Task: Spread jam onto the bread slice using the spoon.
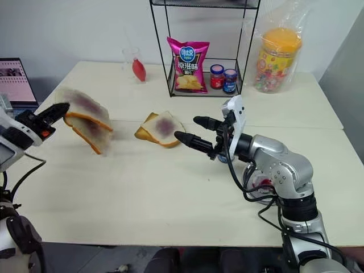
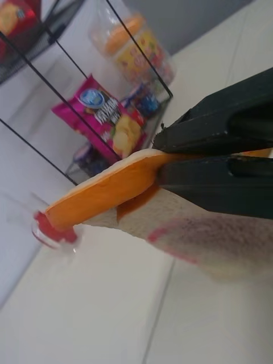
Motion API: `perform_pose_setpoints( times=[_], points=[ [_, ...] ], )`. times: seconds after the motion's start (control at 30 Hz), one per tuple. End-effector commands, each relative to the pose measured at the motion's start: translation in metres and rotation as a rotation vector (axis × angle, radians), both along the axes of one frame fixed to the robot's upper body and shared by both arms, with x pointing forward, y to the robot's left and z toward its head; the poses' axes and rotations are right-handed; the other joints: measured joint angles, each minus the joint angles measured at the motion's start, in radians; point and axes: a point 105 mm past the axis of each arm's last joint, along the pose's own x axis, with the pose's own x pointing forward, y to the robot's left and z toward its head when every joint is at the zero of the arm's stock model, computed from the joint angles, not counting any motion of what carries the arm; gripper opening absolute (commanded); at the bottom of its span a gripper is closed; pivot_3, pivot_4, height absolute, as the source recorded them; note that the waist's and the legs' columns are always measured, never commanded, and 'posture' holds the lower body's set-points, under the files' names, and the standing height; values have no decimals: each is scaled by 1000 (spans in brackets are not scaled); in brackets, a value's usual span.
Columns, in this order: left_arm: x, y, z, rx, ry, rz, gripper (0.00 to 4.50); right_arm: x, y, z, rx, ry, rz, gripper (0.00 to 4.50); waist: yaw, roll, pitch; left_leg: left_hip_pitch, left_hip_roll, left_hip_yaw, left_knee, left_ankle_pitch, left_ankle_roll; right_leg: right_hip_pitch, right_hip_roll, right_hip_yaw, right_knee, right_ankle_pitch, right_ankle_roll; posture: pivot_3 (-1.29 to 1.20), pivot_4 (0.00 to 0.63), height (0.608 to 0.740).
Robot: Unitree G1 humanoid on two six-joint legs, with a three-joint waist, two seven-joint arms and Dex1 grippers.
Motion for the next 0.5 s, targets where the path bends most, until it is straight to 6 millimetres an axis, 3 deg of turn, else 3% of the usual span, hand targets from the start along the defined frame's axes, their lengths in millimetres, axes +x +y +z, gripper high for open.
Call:
perform_pose_setpoints(
  times=[0.03, 0.1, 0.2, 0.3, 0.5],
  points=[
    [-6, 16, -16, -15, 24, 53, 16, -6, -4, 14, 30, -50, -1, 4500, -2, 0, 0, 0, 0, 0, 0, 0, 0, 0, 0, 0, 0, 0, 0, 0, 150, 740],
    [-14, 32, -64, -4, 152, 121, 16, -6, -5, 13, 28, -46, -6, 4500, -6, 0, 0, 1, 0, 2, 0, 0, 0, 0, 0, 1, 0, 0, 0, 0, 150, 740],
    [-27, 46, -109, 34, 267, 186, 16, -6, -6, 12, 20, -43, -8, 4500, -11, 2, 0, 3, 1, 3, -1, 0, 0, 0, -1, 1, 1, -1, -1, 0, 150, 740],
    [-31, 47, -126, 80, 311, 198, 16, -6, -7, 11, 14, -38, -5, 4500, 0, -1, -1, 0, 1, 0, 0, 0, 0, -1, -1, -1, 1, -1, -2, 0, 150, 740],
    [-21, 37, -131, 192, 284, 190, 16, -5, -4, 12, 8, -37, 5, 4500, 8, -2, -1, 0, 0, 1, 2, 0, 0, 0, -2, 0, 1, -1, -2, 0, 150, 740]
  ],
)
